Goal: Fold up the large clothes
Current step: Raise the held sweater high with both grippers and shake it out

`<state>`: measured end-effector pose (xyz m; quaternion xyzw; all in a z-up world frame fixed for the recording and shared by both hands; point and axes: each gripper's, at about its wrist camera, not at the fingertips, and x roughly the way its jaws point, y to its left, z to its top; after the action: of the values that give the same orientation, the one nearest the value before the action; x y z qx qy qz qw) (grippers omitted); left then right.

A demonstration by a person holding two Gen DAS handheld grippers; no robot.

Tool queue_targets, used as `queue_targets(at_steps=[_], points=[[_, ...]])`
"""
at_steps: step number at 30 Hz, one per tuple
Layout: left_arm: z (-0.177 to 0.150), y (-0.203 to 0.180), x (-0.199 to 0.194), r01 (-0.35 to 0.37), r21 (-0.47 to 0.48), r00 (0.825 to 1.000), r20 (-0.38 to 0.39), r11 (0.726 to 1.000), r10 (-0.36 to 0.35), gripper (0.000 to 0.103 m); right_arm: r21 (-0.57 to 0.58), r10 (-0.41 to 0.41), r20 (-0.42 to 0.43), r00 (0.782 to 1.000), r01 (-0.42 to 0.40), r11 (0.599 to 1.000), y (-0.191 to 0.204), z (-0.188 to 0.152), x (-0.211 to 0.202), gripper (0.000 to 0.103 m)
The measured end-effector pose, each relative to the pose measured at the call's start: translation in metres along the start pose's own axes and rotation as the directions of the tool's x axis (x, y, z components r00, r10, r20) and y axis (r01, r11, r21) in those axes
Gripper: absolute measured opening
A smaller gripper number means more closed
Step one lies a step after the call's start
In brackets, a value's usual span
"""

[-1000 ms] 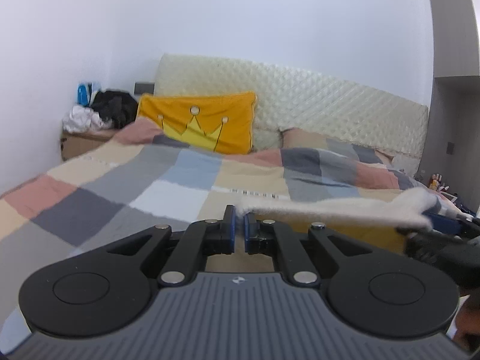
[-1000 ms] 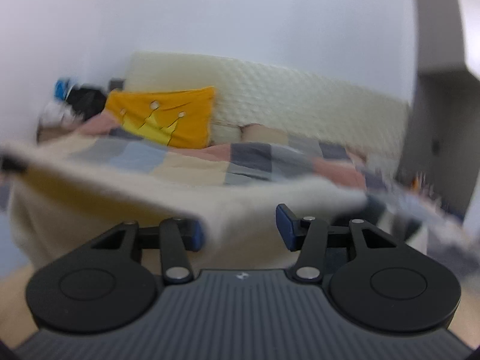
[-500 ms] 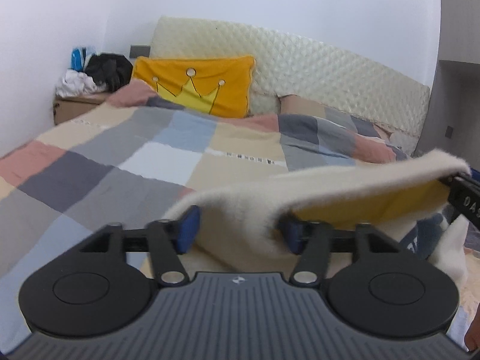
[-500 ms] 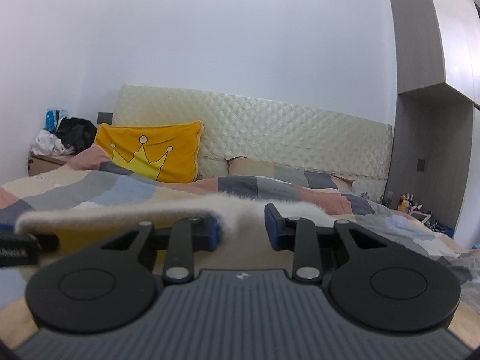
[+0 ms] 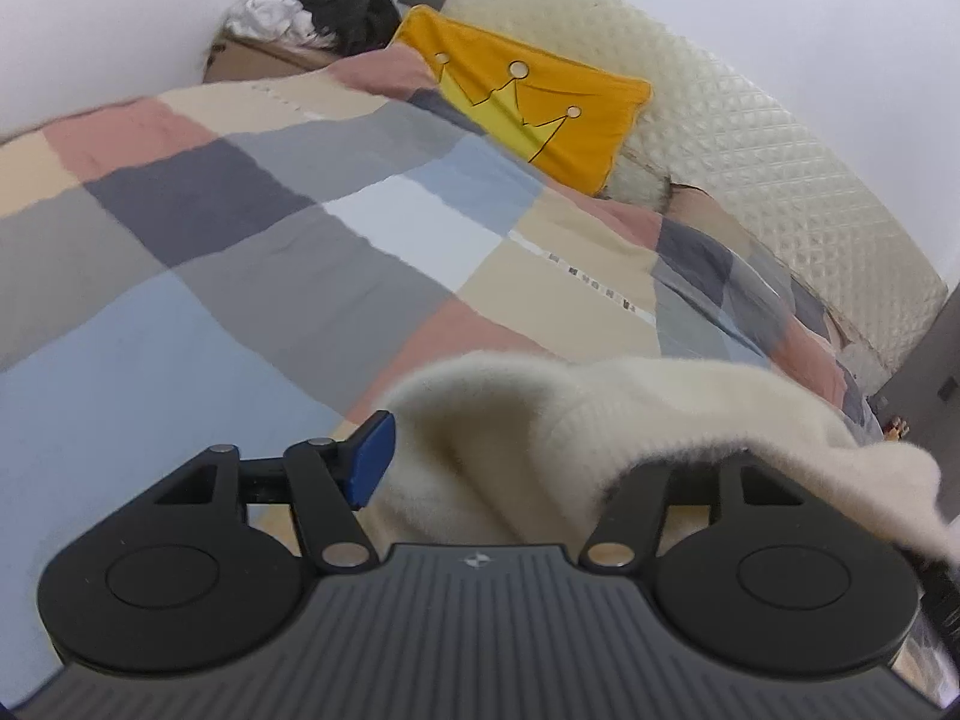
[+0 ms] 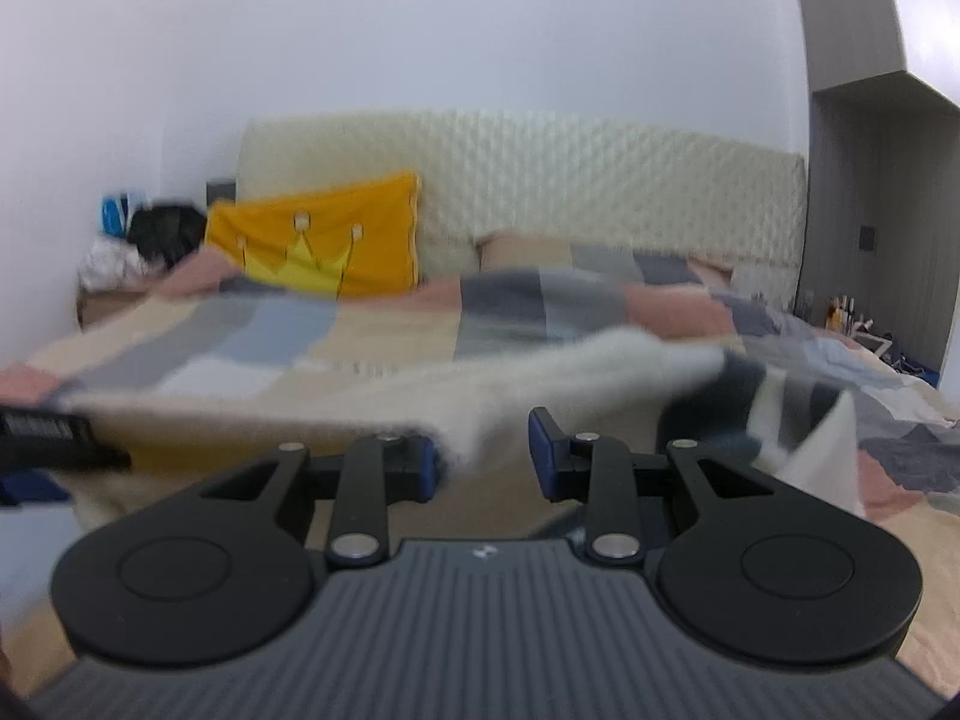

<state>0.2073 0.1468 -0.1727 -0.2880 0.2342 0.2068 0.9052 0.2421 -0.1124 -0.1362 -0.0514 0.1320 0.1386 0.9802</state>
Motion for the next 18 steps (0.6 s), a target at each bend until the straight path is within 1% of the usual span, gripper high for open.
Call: queue_targets(at_steps=[1, 2, 3, 4, 6, 8, 10, 12, 14, 17, 18], points=[[0.000, 0.000, 0.000, 0.007, -0.001, 1.000, -0.003, 1.000, -0.007, 0.056, -0.010, 0.002, -0.012, 1.000, -0.002, 1.000, 0.003, -0.003, 0.002, 0.028], [0.000, 0.000, -0.001, 0.013, -0.002, 1.000, 0.000, 1.000, -0.013, 0.048, -0.011, 0.006, -0.018, 1.000, -0.007, 1.000, 0.005, -0.004, 0.003, 0.023], [-0.001, -0.002, -0.002, 0.022, 0.003, 1.000, 0.005, 1.000, -0.022, 0.038, -0.006, 0.014, -0.021, 1.000, -0.014, 1.000, 0.008, -0.004, 0.002, 0.020], [-0.001, -0.003, -0.005, 0.031, 0.011, 0.999, 0.011, 0.999, -0.031, 0.033, -0.001, 0.014, -0.018, 1.000, -0.014, 1.000, 0.009, -0.004, 0.002, 0.020], [0.000, -0.008, -0.011, 0.041, 0.016, 0.999, 0.017, 0.999, -0.041, 0.021, -0.018, 0.000, 0.002, 1.000, 0.000, 1.000, 0.013, -0.002, -0.002, 0.018], [0.007, -0.011, -0.020, 0.059, 0.001, 0.998, 0.020, 0.998, -0.059, 0.014, -0.034, -0.016, 0.016, 1.000, 0.017, 0.999, 0.017, 0.002, -0.010, 0.018], [0.020, -0.016, -0.039, 0.078, 0.007, 0.994, 0.074, 0.997, -0.079, 0.013, -0.032, -0.002, 0.037, 0.999, 0.003, 0.999, 0.016, 0.009, -0.023, 0.017], [0.034, -0.021, -0.059, 0.114, 0.000, 0.988, 0.105, 0.993, -0.114, 0.012, -0.044, -0.001, 0.074, 0.997, 0.004, 0.999, 0.015, 0.021, -0.038, 0.017], [0.045, -0.028, -0.076, 0.135, 0.009, 0.982, 0.133, 0.991, -0.135, 0.010, -0.035, 0.015, 0.110, 0.994, -0.011, 0.999, 0.011, 0.038, -0.054, 0.016], [0.066, -0.048, -0.104, 0.165, 0.024, 0.973, 0.157, 0.986, -0.167, 0.009, -0.027, 0.036, 0.157, 0.987, -0.032, 0.999, 0.003, 0.074, -0.076, 0.015], [0.078, -0.056, -0.116, 0.183, 0.025, 0.968, 0.168, 0.983, -0.185, 0.009, -0.021, 0.041, 0.176, 0.984, -0.038, 0.999, -0.001, 0.087, -0.083, 0.015]])
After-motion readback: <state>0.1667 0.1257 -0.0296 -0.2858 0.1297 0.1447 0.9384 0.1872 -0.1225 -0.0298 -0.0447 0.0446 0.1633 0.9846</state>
